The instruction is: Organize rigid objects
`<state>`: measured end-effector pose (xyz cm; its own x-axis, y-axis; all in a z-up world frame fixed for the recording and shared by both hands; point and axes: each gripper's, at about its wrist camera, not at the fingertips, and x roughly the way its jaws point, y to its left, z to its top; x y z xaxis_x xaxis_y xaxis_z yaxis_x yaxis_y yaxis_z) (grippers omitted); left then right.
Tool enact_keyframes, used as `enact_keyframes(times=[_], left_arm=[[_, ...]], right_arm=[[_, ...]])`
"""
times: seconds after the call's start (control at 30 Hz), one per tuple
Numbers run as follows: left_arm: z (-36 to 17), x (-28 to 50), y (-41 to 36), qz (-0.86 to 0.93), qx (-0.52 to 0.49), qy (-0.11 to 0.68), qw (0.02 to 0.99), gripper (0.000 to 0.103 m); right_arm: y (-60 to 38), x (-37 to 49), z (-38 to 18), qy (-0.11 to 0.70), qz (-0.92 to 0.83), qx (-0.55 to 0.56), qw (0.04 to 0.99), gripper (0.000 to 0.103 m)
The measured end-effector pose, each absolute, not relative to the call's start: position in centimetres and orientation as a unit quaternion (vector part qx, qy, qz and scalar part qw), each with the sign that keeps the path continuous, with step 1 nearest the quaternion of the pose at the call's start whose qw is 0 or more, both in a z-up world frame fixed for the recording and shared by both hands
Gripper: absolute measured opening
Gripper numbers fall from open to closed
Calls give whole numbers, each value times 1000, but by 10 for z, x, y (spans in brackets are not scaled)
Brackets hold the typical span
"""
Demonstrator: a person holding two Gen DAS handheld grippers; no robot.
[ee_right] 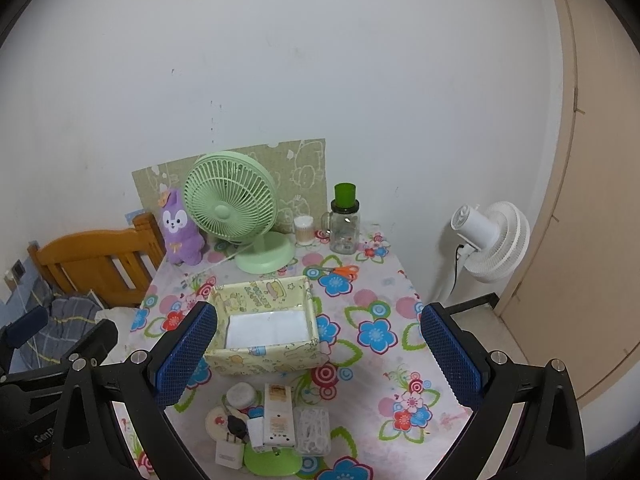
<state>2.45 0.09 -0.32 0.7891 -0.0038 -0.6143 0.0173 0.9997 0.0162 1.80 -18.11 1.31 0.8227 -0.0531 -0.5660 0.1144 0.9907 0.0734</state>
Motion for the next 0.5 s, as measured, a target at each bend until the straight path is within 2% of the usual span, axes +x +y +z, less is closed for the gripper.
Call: enact_keyframes(times=[0.33, 0.5], left_arm=[[-34, 27, -3, -4, 35, 350, 936, 103], [-61, 27, 1, -12, 2, 369, 929, 103]], right_arm=[[-180, 27, -15, 311, -27, 64, 948, 103], [-180, 34, -41, 328, -20, 75, 941, 103]])
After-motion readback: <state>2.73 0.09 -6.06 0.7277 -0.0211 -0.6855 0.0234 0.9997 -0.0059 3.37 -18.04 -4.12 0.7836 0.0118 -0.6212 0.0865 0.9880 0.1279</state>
